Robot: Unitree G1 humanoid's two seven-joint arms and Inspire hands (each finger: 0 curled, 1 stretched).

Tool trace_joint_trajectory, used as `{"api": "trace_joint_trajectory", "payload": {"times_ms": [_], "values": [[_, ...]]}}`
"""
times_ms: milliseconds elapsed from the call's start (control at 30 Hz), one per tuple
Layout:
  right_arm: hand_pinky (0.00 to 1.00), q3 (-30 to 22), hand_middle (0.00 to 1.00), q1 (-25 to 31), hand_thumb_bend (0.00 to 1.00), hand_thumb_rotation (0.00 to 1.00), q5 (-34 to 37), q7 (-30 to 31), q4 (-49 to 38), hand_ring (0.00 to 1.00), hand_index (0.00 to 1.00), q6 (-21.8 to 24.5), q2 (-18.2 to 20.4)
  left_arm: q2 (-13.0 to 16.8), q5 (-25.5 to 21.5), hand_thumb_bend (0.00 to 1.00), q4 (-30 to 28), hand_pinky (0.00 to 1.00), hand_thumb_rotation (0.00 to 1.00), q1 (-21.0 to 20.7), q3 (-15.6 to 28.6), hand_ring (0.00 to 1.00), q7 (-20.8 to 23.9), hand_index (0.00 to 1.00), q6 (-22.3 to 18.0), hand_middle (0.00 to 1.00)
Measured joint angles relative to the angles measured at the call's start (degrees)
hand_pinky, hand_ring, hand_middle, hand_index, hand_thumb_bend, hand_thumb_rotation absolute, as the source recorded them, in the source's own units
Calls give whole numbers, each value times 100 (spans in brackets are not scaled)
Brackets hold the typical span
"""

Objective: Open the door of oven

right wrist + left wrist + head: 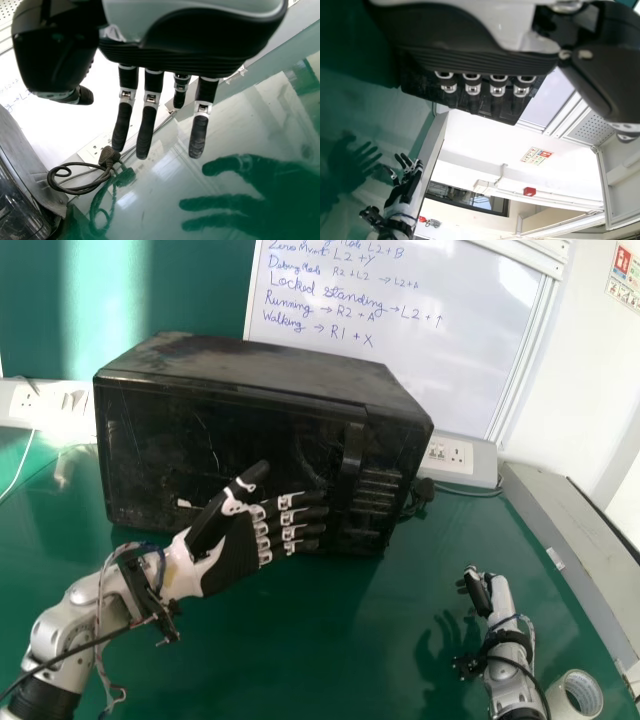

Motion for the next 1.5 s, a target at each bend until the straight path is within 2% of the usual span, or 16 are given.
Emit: {"api": "trace_joint_trajectory", "payload": {"times_ms": [100, 333, 467, 600, 700, 1100, 1400, 1500], "values": [[40, 1, 51, 0, 52, 14, 3, 0, 0, 45, 49, -11, 0, 0, 91, 100, 89, 90, 94, -75, -11, 100, -25, 100, -131, 100], [41, -17, 52, 0, 52, 14, 15, 0, 0, 46, 49, -10, 13, 17, 407, 100, 300, 88, 94, -223, -129, 100, 28, 100, -262, 100], [41, -1, 52, 0, 52, 14, 0, -1, 0, 46, 49, -10, 16, 1, 614, 100, 460, 96, 93, -282, -147, 100, 220, 100, -387, 100], [40, 21, 52, 0, 52, 14, -9, -1, 0, 45, 49, -3, 17, -82, 804, 100, 694, 99, 91, -414, -150, 100, 523, 100, -452, 100], [40, 23, 51, 0, 52, 14, -11, -7, 0, 46, 49, 0, 24, -125, 928, 100, 846, 100, 91, -528, -149, 100, 677, 100, -582, 100], [39, 24, 50, 0, 52, 14, -8, -47, 0, 44, 49, -7, 25, -135, 1001, 100, 1639, 100, 86, -1015, -118, 100, 759, 100, -806, 100], [38, 9, 50, 2, 52, 14, 3, -46, 1, 44, 49, -26, 28, -229, 1283, 100, 2843, 98, 89, -1544, -168, 100, 551, 100, -1273, 100], [39, 7, 50, 2, 52, 14, 2, -47, 1, 44, 49, -28, 31, -280, 1405, 100, 3326, 100, 91, -1768, -184, 100, 509, 100, -1567, 100]]}}
